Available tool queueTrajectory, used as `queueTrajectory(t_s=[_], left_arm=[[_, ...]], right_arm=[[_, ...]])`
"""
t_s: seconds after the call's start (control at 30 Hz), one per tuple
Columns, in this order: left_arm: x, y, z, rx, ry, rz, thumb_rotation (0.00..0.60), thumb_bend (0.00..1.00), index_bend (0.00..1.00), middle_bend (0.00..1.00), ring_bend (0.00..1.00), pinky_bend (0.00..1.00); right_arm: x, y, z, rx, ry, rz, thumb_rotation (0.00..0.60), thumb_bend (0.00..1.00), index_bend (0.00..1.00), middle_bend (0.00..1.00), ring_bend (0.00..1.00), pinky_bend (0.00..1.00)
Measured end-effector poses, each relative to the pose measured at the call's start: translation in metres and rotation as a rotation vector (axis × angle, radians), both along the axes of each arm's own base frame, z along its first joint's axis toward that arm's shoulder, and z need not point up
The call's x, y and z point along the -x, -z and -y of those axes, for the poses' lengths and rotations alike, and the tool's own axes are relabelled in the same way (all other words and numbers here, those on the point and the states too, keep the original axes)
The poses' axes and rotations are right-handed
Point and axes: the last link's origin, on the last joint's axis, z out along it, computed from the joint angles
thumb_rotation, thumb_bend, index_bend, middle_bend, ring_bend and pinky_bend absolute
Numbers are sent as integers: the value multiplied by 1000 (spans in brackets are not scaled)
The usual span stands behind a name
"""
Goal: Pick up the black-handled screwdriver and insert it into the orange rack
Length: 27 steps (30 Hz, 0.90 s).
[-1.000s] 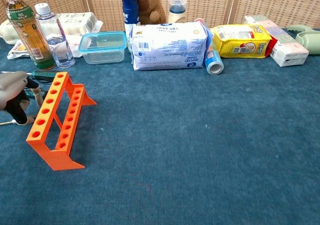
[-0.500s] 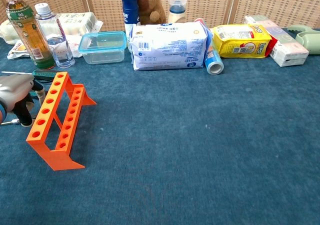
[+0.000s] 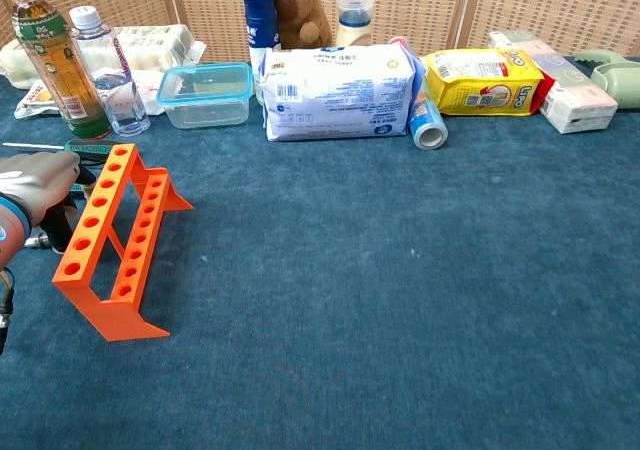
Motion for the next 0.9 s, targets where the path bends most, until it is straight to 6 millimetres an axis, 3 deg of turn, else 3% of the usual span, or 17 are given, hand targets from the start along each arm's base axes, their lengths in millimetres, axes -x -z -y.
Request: queueTrajectory(t_s=[0.57, 0.9], left_arm=[[-1, 3, 1, 9, -8, -14, 600, 384, 520, 867, 854, 916], [-2, -21, 4, -28, 5, -2, 600, 410, 520, 867, 854, 916]], right_arm=[[0, -2, 0, 5, -1, 6, 600, 230, 210, 221, 270, 391], [0, -1, 0, 4, -3, 3, 600, 230, 210, 221, 270, 391]])
